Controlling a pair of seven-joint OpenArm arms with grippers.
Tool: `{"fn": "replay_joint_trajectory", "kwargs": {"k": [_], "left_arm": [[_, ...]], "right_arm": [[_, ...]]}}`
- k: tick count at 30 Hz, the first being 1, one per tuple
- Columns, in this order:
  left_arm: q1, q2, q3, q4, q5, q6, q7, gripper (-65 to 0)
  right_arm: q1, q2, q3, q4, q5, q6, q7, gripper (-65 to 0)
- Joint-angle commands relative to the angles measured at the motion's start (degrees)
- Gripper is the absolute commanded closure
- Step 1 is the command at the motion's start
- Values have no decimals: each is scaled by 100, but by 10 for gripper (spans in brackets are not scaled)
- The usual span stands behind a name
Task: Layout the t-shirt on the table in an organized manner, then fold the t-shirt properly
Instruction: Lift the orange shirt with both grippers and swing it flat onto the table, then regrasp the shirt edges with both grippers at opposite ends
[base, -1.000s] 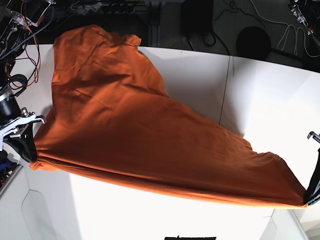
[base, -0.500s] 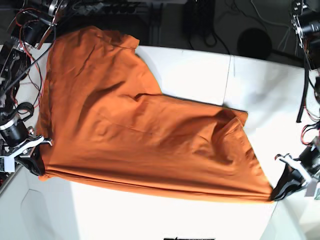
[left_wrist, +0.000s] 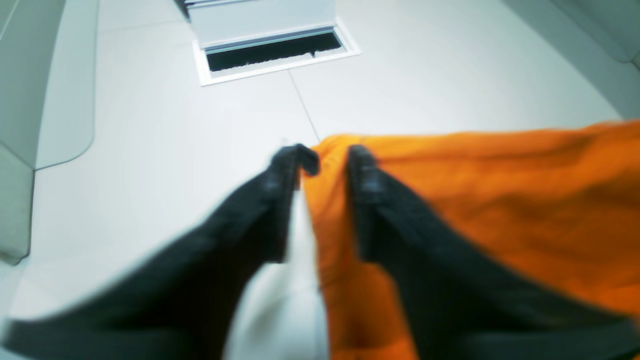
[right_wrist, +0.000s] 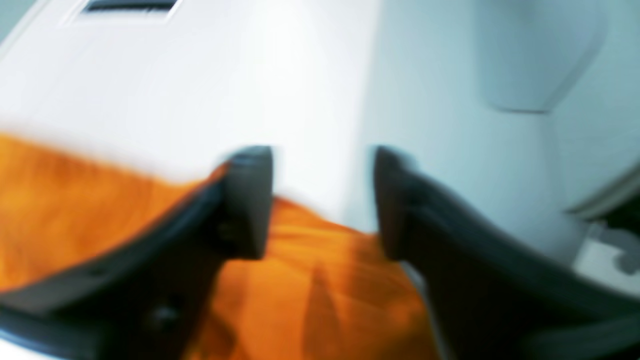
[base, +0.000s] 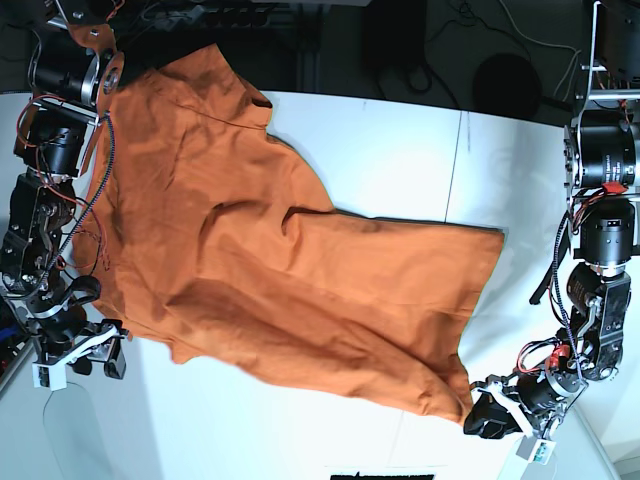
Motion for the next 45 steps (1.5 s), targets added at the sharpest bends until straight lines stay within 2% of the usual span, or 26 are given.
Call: {"fn": "replay_joint_trajectory", "kwargs": {"k": [1,4,8,11,13,17,18,19,21,23,25,32,38,41,45], "left_arm": [[-210,-81,-17,66,-79,24,-125,-318],[-219,-83,-17,68,-127,24,319,-318],[-214,-210,-17,68,-560,-26,953,-318],[-127,-424,-17,70,-894,-328,1392,-317],[72,-619,-17,70,-1233,-484,1648,-316],[739,-896,-17,72,-1910,-484,1832,-311],[918,-920,-17,83,-2039,-484,1832,-290],[1086,-922,-17,129,-2197,-484,1832,-255],[1379,-918,-17,323,-2417,-484,1805,-177],[1657,-918,-17,636,-2487,-484,1725,-128],[1888,-901,-17,887,-2396,-484,1733,-111],[2426,-857,-17,1021,-2133,-484,1751,-103],[2900,-861,-17,1023,-1989,-484,1982,-103],[3163,-914,-17,1023,-2004,-484,2201,-103],[3497,-1143,-20,1056,-2216,-484,2199,-103]], "right_arm": [[168,81,24,85,70,-24,131,-414],[160,79,24,85,76,-24,-227,-424],[103,79,81,87,262,-50,-732,-423],[90,79,264,98,699,-31,-1429,-422],[-48,74,428,203,1095,166,-1762,-422],[-632,74,619,634,1672,264,-1910,-420],[-789,74,627,748,1731,275,-1910,-409],[-946,74,629,874,1794,345,-1915,-386],[-1270,76,629,1176,1943,413,-1978,-293],[-1626,74,629,1567,2070,448,-2111,-146],[-1971,72,629,1926,2162,455,-2212,0],[-2686,70,623,2122,2162,560,-2205,0],[-2966,116,625,1974,1480,577,-2048,0],[-2973,302,625,1849,1447,516,-2011,0],[-2975,662,625,1847,1449,382,-2013,0]]}}
